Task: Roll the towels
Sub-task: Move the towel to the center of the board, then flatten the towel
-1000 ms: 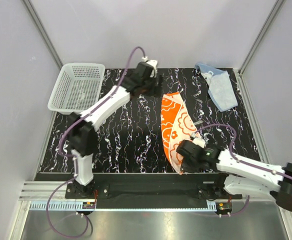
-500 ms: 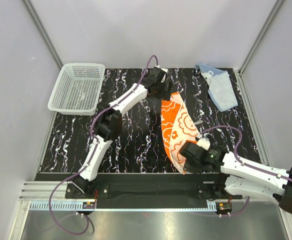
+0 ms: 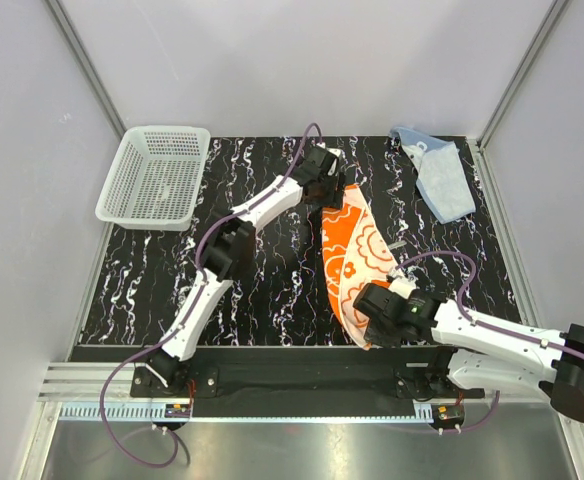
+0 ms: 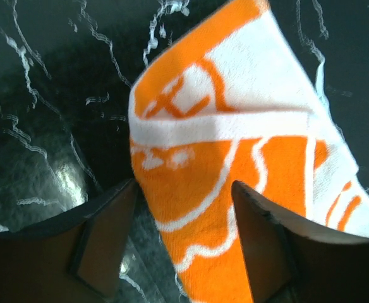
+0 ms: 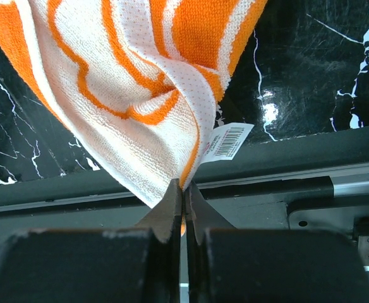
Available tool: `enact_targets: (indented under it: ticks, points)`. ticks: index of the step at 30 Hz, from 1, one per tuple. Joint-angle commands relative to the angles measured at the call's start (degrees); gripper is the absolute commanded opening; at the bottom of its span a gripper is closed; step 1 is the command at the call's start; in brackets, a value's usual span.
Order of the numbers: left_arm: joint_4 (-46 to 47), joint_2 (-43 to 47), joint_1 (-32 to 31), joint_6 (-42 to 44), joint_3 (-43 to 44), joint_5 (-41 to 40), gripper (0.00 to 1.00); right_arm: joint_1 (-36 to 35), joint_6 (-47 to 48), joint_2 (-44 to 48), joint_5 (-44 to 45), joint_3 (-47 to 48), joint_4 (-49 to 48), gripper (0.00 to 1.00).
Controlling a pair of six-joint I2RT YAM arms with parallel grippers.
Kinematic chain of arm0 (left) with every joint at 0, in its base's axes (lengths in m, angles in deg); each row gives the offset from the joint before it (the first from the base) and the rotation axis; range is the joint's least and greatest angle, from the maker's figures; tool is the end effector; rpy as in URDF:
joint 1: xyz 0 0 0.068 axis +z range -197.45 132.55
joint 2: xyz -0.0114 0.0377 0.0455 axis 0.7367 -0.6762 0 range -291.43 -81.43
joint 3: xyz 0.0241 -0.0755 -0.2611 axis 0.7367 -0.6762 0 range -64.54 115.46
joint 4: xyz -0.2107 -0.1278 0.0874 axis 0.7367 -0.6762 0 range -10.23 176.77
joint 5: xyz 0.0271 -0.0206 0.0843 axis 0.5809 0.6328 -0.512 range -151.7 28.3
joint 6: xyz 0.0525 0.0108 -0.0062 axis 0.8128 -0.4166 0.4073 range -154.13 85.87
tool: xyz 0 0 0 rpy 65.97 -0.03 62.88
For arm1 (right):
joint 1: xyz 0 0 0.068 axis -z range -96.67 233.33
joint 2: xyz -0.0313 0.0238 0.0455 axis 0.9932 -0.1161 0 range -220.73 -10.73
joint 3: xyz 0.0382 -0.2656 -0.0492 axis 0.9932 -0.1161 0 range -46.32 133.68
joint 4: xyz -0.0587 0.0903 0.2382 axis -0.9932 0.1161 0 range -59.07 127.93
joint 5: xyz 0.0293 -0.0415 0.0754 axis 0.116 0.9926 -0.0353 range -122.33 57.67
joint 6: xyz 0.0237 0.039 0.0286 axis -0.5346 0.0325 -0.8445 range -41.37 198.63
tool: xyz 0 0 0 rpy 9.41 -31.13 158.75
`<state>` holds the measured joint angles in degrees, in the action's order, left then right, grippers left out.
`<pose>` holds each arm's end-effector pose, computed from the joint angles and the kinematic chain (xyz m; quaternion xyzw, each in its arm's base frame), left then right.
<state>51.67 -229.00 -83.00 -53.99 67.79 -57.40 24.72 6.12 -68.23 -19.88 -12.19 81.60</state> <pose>0.4581 -0.3306 0.1642 0.1409 0.9295 -0.1889 0.2837 0.0882 0.1297 0.1895 0.1340 0.9754 0.0812 0.1548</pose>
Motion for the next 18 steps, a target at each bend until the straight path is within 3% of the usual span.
enact_targets:
  ticks: [1,5,6,7,10,12,14,15,18]
  points:
    - [2.92,-1.05,-0.13,-0.45,3.54,1.86,0.63,-0.19,-0.61,1.16,1.0,1.2,0.12,0.0]
    - [3.19,-1.32,0.48,-0.18,3.81,2.21,0.29,-0.1,-1.05,1.68,1.17,1.03,0.91,0.0]
    - [3.01,-1.15,0.66,-0.18,3.81,2.21,0.07,-0.1,-1.14,1.68,1.18,1.03,1.18,0.0]
    - [2.66,-0.8,0.83,-0.36,3.64,2.12,0.0,-0.1,-1.05,1.77,1.26,1.11,1.18,0.0]
    - [3.01,3.75,2.15,-1.49,-0.83,3.96,0.0,-0.1,-0.97,1.6,1.53,1.55,1.53,0.0]
    - [4.59,8.24,3.64,-2.29,-8.9,5.02,0.0,-0.1,-0.62,1.25,1.88,2.34,2.14,0.0]
    - [8.52,18.68,5.57,-3.96,-16.72,5.46,0.0,-0.1,-0.09,0.89,3.02,3.57,3.37,0.0]
    - [10.2,23.16,6.28,-4.48,-26.33,5.37,0.0,-0.1,-0.17,0.37,3.54,4.01,3.99,0.0]
    - [13.29,37.41,9.18,-6.5,-42.17,3.27,0.0,-0.1,0.0,-0.95,5.83,5.77,6.19,0.0]
